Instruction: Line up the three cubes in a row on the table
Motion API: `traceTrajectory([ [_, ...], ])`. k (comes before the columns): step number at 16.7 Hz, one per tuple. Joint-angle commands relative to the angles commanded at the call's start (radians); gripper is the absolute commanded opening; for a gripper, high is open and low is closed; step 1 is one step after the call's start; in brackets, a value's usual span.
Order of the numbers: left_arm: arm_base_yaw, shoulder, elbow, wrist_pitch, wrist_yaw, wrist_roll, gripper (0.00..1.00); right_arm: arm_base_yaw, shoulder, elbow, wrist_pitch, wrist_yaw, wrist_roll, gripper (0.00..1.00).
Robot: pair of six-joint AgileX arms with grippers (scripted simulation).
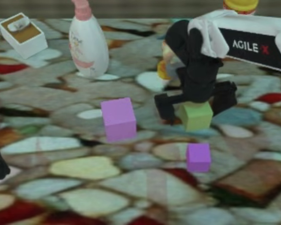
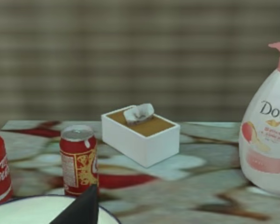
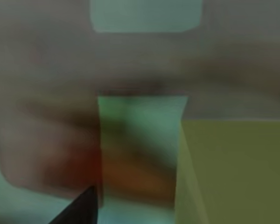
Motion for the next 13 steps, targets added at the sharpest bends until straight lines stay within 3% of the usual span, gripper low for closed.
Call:
traceTrajectory([
  [4, 0.000, 0.000, 0.000, 0.000, 0.000, 0.000, 1.00, 0.000, 0.003, -0.007, 0.008, 0.000, 0.000, 1.00],
  [13, 0.000, 0.000, 0.000, 0.000, 0.000, 0.000, 1.00, 0.000, 0.003, -0.007, 0.008, 0.000, 0.000, 0.32],
])
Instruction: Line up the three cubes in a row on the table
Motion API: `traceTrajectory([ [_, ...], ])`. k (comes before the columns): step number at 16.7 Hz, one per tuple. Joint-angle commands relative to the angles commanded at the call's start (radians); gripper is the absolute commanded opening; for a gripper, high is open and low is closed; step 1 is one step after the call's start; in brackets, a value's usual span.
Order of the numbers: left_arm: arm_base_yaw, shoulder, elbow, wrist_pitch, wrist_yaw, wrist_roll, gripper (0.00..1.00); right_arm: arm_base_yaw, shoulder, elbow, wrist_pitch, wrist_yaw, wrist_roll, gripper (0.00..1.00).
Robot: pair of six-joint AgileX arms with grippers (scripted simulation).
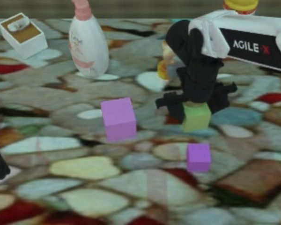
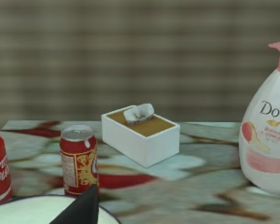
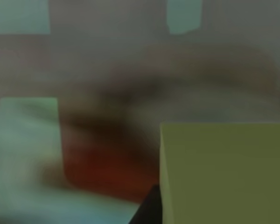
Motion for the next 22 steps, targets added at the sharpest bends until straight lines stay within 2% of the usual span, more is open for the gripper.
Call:
traceTrajectory([
  [4, 0.000, 0.000, 0.000, 0.000, 0.000, 0.000, 1.00, 0.000, 0.000, 0.000, 0.000, 0.000, 0.000, 0.02],
  [5, 0.000, 0.000, 0.000, 0.000, 0.000, 0.000, 1.00, 0.000, 0.000, 0.000, 0.000, 0.000, 0.000, 0.00],
  [15, 0.000, 0.000, 0.000, 0.000, 0.000, 0.000, 1.00, 0.002, -0.021, 0.018, -0.023, 0.004, -0.002, 0.00],
  [22, 0.000, 0.000, 0.000, 0.000, 0.000, 0.000, 1.00, 0.010, -0.067, 0.178, -0.233, 0.003, -0.004, 0.00],
])
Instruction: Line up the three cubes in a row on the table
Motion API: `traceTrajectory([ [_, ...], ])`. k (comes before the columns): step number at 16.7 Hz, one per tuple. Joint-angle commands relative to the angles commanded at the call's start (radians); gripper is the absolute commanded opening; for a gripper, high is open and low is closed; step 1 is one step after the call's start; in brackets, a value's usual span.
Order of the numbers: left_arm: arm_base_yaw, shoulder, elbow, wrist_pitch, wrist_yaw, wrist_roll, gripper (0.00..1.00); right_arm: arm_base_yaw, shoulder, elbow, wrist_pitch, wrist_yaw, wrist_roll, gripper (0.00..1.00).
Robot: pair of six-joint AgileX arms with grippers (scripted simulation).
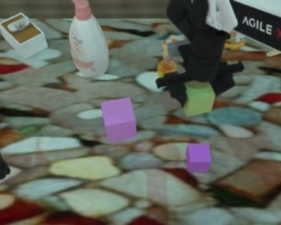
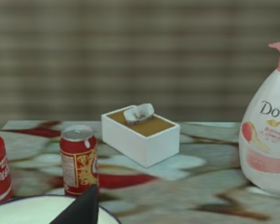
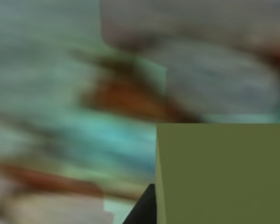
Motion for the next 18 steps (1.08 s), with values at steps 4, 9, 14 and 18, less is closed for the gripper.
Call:
traceTrajectory([
  [4, 0.000, 0.000, 0.000, 0.000, 0.000, 0.000, 1.00, 0.000, -0.005, 0.011, -0.013, 0.000, 0.000, 0.00],
  [9, 0.000, 0.000, 0.000, 0.000, 0.000, 0.000, 1.00, 0.037, -0.032, -0.028, -0.003, 0.000, 0.074, 0.00],
  [14, 0.000, 0.000, 0.000, 0.000, 0.000, 0.000, 1.00, 0.173, -0.138, -0.163, 0.021, 0.001, 0.338, 0.00],
  [18, 0.000, 0.000, 0.000, 0.000, 0.000, 0.000, 1.00, 0.260, -0.209, -0.249, 0.040, 0.005, 0.491, 0.00],
])
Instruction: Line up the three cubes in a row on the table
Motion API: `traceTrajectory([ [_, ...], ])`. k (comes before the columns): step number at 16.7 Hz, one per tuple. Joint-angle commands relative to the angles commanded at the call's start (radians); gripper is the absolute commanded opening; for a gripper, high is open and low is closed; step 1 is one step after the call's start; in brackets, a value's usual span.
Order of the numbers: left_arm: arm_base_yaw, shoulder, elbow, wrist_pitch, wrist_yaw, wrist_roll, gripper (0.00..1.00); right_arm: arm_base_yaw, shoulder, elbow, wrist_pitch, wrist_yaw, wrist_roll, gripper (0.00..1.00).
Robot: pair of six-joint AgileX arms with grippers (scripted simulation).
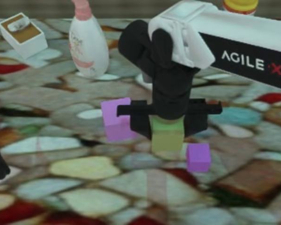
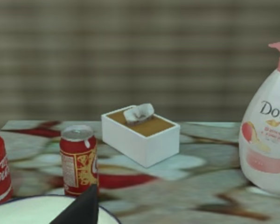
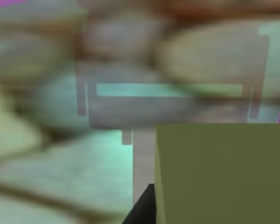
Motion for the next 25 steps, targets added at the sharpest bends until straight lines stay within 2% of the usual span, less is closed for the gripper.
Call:
traceTrajectory([
  [7, 0.000, 0.000, 0.000, 0.000, 0.000, 0.000, 1.00, 0.005, -0.001, -0.022, 0.019, -0.001, 0.015, 0.00],
  [13, 0.000, 0.000, 0.000, 0.000, 0.000, 0.000, 1.00, 0.010, 0.051, -0.170, 0.228, 0.000, 0.015, 0.00],
  [18, 0.000, 0.000, 0.000, 0.000, 0.000, 0.000, 1.00, 0.010, 0.057, -0.189, 0.248, 0.001, 0.016, 0.00],
  [25, 0.000, 0.000, 0.000, 0.000, 0.000, 0.000, 1.00, 0.010, 0.057, -0.189, 0.248, 0.001, 0.016, 0.53],
])
